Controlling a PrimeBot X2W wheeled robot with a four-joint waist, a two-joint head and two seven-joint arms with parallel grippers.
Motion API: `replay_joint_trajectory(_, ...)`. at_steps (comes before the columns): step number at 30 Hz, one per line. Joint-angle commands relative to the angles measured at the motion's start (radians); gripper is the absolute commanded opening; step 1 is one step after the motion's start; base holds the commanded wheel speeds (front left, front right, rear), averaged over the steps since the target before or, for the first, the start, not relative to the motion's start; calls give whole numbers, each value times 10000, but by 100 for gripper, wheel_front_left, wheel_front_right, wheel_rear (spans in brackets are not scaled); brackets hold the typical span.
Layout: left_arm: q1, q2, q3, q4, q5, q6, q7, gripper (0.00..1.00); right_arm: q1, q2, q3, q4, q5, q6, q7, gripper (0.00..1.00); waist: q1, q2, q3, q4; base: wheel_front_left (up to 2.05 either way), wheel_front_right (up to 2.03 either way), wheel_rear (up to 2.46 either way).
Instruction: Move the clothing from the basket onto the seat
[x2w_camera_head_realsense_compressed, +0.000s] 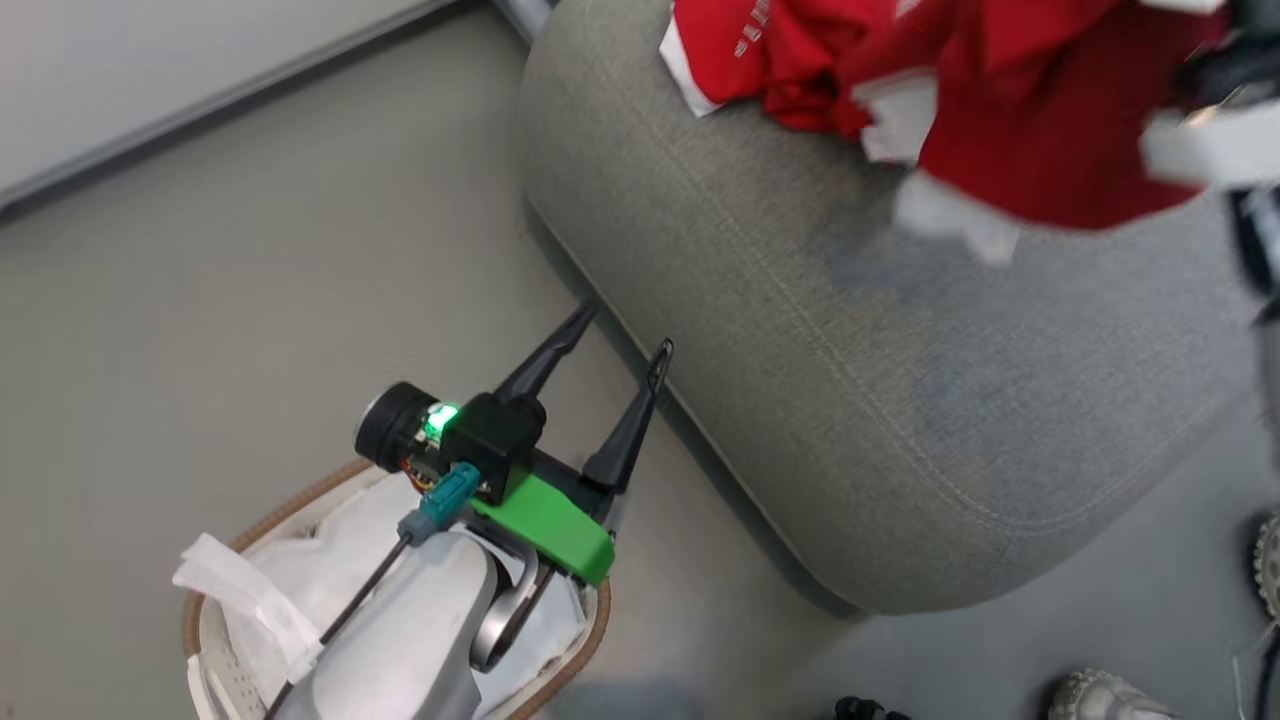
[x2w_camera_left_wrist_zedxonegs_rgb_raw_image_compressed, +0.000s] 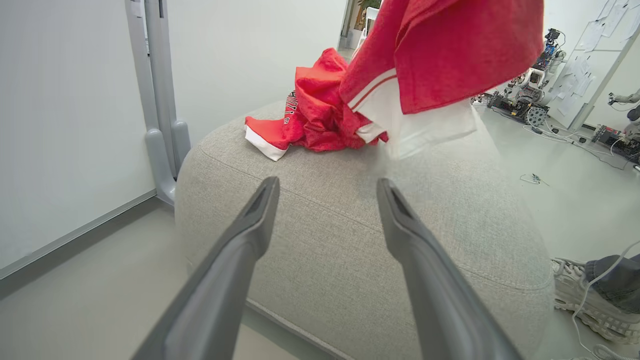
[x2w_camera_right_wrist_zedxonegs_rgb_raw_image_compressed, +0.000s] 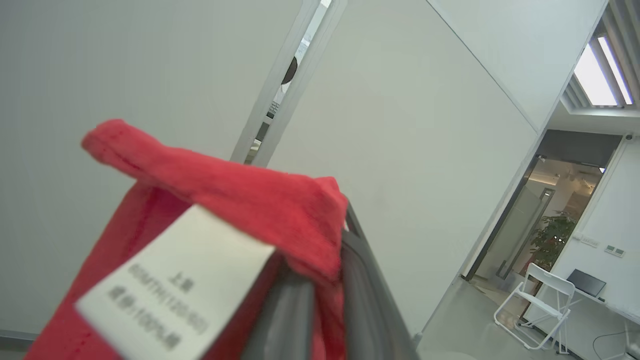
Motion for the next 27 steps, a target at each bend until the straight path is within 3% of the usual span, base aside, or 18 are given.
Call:
replay_joint_trajectory(1, -301, 130, 12, 30, 130, 0, 8, 100, -535, -226, -264, 140, -167, -14, -44, 0, 0, -1, 1182, 669, 0, 0, 0)
replay_joint_trajectory(7, -825, 250, -127, -67, 147, 0, 8, 100, -1960, -922, -1092, 1108, -613, -14, -44, 0, 0, -1, 2142, 1260, 0, 0, 0)
replay_joint_trajectory(13, -1301, 288, -251, -150, 234, 0, 8, 100, -2491, -1046, -2186, 2388, -1372, -16, -44, 0, 0, -1, 2993, 1837, 0, 0, 0)
replay_joint_trajectory(26, -1586, 254, 7, -249, 414, 0, 8, 100, -1521, -309, -4232, 4674, -2751, -16, -44, 0, 0, -1, 3794, 2536, 0, 0, 0)
replay_joint_trajectory(27, -1574, 235, 28, -244, 416, 0, 8, 100, -1439, -230, -4253, 4721, -2743, -16, -44, 22, 0, -1, 3748, 2540, 0, 0, 0)
